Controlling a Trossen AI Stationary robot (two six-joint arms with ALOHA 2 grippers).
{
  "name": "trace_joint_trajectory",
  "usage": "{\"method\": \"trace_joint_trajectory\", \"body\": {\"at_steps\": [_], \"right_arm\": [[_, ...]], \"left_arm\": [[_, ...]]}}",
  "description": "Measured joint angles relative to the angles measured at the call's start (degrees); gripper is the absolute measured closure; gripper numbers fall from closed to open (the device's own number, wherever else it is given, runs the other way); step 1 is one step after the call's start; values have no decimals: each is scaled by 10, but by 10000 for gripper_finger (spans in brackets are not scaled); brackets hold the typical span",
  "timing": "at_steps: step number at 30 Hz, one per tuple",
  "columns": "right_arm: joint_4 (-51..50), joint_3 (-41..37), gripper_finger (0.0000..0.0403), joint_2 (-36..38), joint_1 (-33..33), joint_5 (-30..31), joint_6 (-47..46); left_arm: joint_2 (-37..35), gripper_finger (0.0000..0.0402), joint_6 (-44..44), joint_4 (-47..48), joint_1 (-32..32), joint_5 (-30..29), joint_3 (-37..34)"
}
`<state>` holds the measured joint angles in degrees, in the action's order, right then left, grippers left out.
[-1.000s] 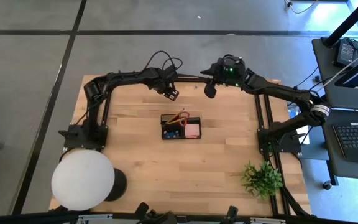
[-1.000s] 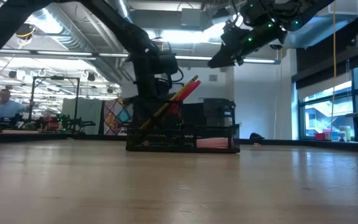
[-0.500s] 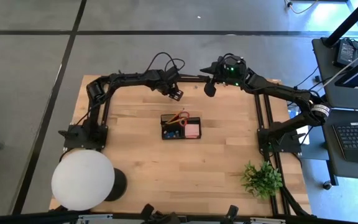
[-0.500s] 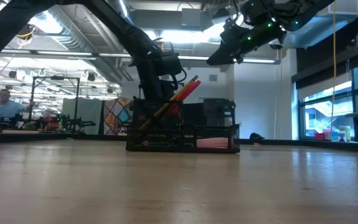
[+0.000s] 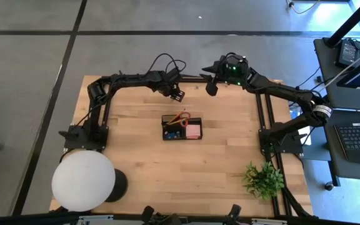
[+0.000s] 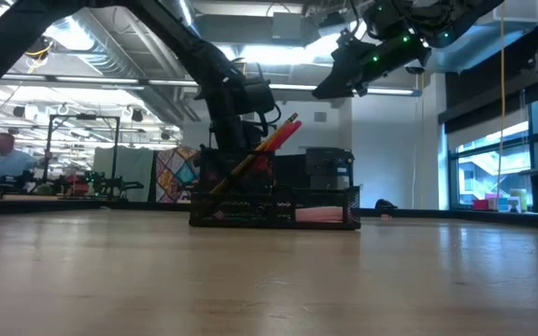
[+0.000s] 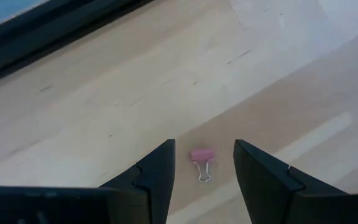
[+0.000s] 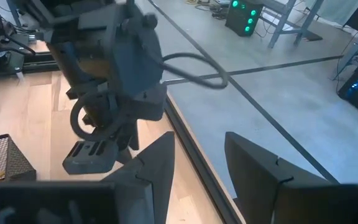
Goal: Pick and place office supplies into organizer
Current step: Put the pink binder clip into the desk organizer
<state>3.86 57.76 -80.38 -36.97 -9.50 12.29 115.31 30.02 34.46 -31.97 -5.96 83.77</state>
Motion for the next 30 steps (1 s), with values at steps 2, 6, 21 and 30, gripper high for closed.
{"method": "trace_joint_trajectory", "body": {"at_steps": [2, 6, 21, 30], "right_arm": [[0, 0, 257, 0, -1, 0, 0], [0, 0, 257, 0, -1, 0, 0], [-2, 0, 257, 0, 0, 0, 1], [-3, 0, 257, 0, 0, 0, 2]], "left_arm": [[6, 245, 6, 1, 0, 0, 0], [25, 245, 7, -1, 0, -1, 0], [47, 245, 22, 0, 7, 30, 0], [68, 245, 23, 2, 13, 16, 3]]}}
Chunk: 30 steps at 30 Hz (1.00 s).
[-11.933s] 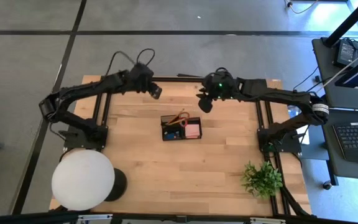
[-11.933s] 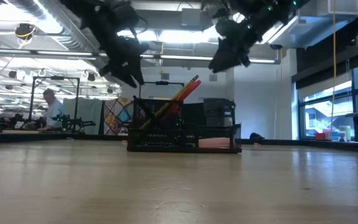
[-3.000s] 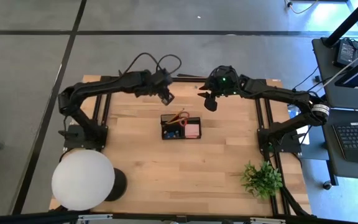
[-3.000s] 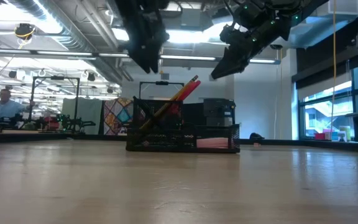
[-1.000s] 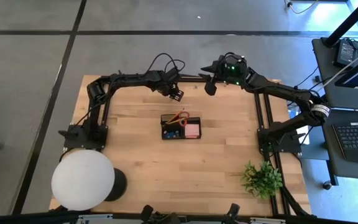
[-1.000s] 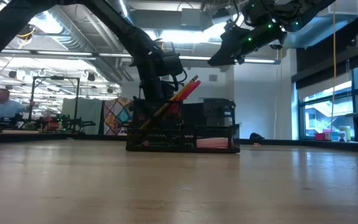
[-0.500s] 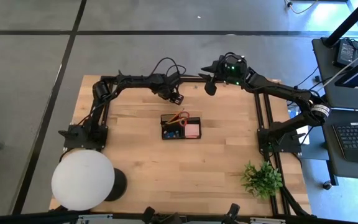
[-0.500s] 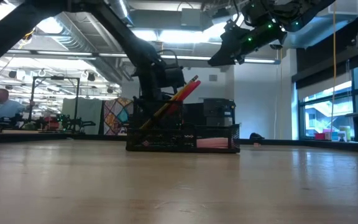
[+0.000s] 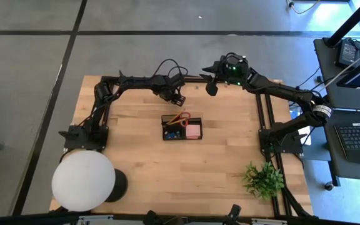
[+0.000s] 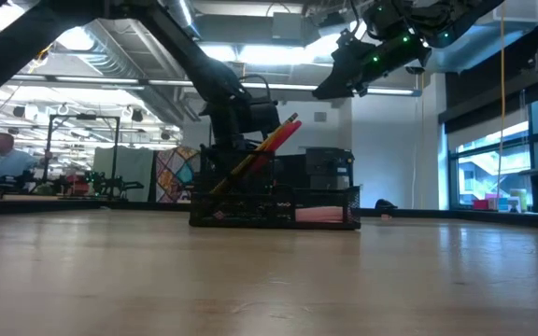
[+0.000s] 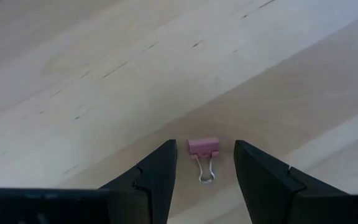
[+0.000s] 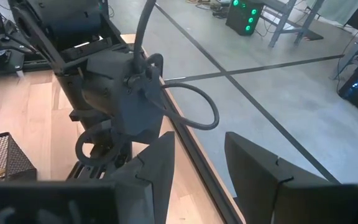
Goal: Pick and place office supplies into organizer
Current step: Put the pink binder clip into the desk organizer
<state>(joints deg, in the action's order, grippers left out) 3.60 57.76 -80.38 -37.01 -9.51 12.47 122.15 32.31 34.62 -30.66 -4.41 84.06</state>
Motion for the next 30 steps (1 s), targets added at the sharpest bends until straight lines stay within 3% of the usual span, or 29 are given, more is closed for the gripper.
{"method": "trace_joint_trajectory", "body": {"at_steps": [7, 19, 30], "right_arm": [[0, 0, 257, 0, 0, 0, 0], [0, 0, 257, 0, 0, 0, 0], [0, 0, 257, 0, 0, 0, 0]], "left_arm": [[9, 248, 11, 3, 6, -19, 0], [9, 312, 11, 5, 5, -24, -2], [9, 329, 4, 3, 6, -32, -3]]}}
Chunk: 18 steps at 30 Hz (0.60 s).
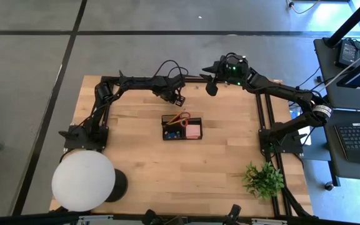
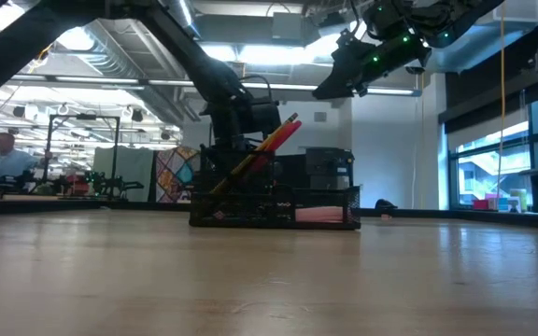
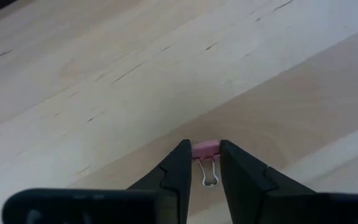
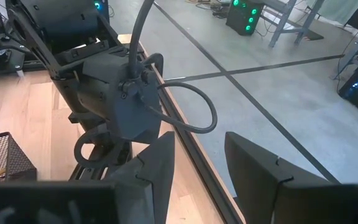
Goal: Pick and place office supplies into organizer
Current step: Put the pink binder clip into the desk organizer
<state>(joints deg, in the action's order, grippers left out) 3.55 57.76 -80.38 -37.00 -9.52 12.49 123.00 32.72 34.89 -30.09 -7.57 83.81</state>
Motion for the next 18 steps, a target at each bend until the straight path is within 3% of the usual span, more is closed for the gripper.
{"method": "trace_joint_trajectory", "body": {"at_steps": [7, 18], "right_arm": [[-1, 0, 257, 0, 0, 0, 0], [-12, 0, 257, 0, 0, 0, 0]], "left_arm": [[-27, 329, -26, 8, 0, 0, -4], [-157, 330, -81, 39, -1, 9, -3]]}}
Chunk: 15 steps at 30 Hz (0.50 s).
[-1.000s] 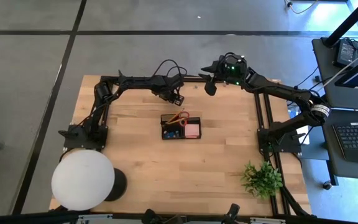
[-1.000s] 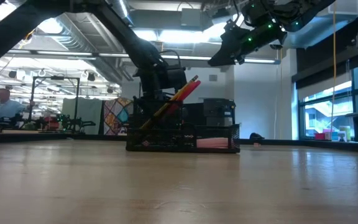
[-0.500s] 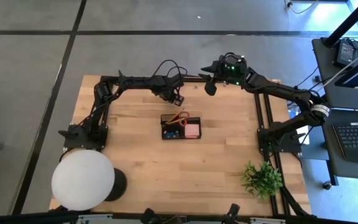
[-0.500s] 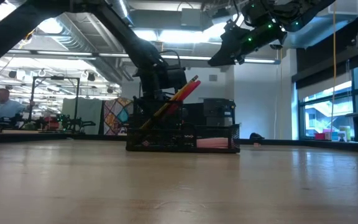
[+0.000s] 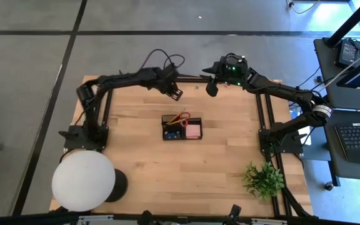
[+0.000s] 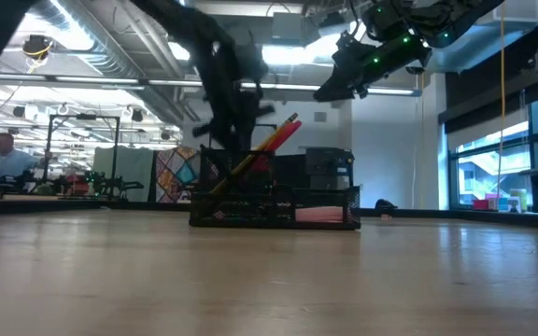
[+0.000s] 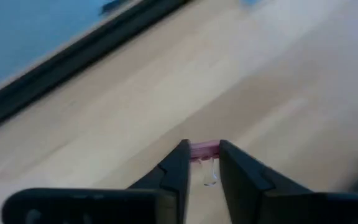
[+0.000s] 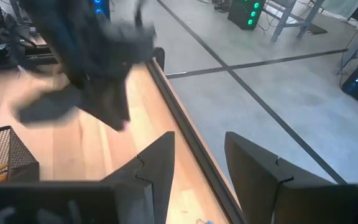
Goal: Pick and place office supplies into organizer
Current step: Put the pink binder clip into the desk organizer
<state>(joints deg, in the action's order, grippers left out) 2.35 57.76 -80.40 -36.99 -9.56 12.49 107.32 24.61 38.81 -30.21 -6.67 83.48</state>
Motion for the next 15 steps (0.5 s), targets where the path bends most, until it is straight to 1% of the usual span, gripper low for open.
{"method": "trace_joint_trajectory", "body": {"at_steps": [3, 6, 9, 13, 15], "right_arm": [[-5, 0, 257, 0, 0, 0, 0], [-5, 0, 257, 0, 0, 0, 0], [-6, 0, 257, 0, 0, 0, 0], [-7, 0, 257, 0, 0, 0, -1], [-11, 0, 257, 0, 0, 0, -1]], "left_arm": [[-43, 330, -24, 19, 6, 37, 1], [-88, 330, -34, 18, 21, 68, 1], [-129, 330, -60, 10, 48, 83, 2], [-162, 330, -126, 16, 94, 107, 2], [-172, 330, -133, 13, 116, 124, 2]]}}
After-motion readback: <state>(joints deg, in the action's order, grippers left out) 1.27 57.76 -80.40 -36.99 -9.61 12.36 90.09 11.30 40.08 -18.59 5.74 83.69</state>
